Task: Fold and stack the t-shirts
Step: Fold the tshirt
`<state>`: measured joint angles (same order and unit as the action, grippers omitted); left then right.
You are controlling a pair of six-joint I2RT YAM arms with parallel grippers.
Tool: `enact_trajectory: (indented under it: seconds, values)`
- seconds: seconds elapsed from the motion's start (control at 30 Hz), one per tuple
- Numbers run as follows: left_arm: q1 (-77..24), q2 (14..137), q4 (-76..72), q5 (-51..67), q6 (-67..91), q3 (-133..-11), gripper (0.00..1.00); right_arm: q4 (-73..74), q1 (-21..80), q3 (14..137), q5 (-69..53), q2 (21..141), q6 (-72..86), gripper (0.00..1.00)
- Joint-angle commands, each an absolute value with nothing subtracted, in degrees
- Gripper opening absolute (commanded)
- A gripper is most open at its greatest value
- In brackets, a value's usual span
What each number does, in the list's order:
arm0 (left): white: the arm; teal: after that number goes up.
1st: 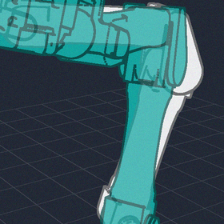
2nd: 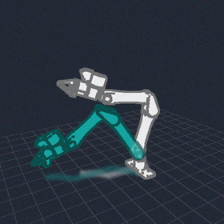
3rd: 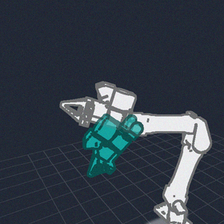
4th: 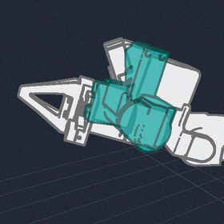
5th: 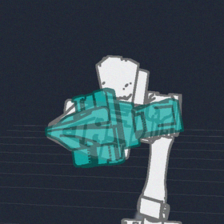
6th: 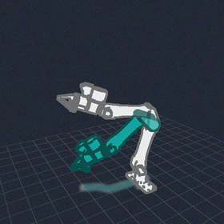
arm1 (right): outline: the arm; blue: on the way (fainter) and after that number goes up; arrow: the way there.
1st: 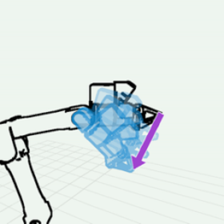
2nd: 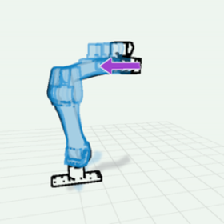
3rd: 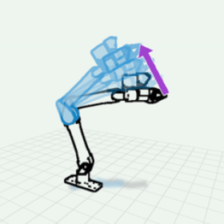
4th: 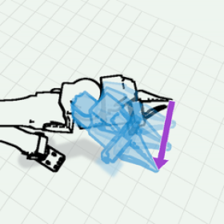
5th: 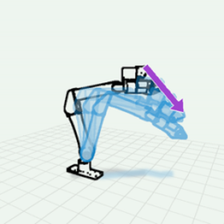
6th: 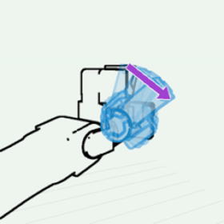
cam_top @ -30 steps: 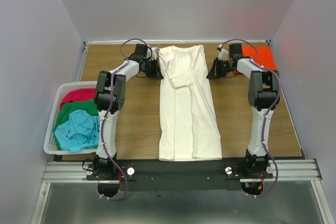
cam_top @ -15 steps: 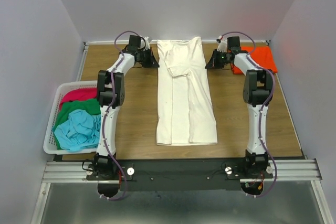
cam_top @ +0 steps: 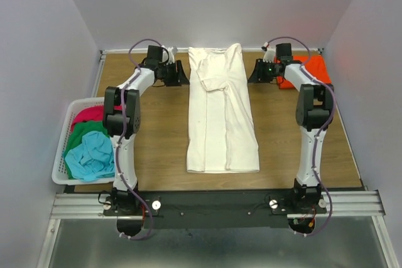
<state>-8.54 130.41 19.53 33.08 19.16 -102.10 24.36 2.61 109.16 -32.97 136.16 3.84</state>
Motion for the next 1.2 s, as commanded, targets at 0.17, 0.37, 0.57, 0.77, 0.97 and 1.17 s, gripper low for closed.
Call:
enact_trajectory:
  seconds: [0.17, 0.37, 0.57, 0.77, 0.97, 1.17]
  values:
    - [-12.03, 98.81, 10.02, 29.27, 7.4, -81.24, 0.67, 29.96, 2.55, 89.76, -43.93, 111.99, -14.39, 0.54]
    - [-26.52, 78.8, 6.6, 24.8, -6.74, -67.34, 0.67, 49.46, 9.3, 74.32, -53.7, 96.11, -46.96, 0.59]
    - [-31.38, 62.34, 0.53, 22.78, -17.83, -52.15, 0.91, 43.88, 27.75, 52.94, -43.78, 78.07, -56.87, 1.0]
    - [-33.04, 47.67, -0.87, 21.71, -27.84, -41.59, 0.98, 35.25, 37.34, 39.3, -31.49, 69.7, -54.76, 1.0]
    - [-37.96, 36.4, 4.64, 25.39, -44.01, -30.87, 0.94, 27.96, 44.73, 31.74, -19.61, 69.34, -53.0, 0.93]
    - [-41.74, 34.63, 7.91, 24.0, -44.83, -28.3, 0.89, 23.56, 45.7, 29.97, -12.75, 70.92, -50.45, 0.73]
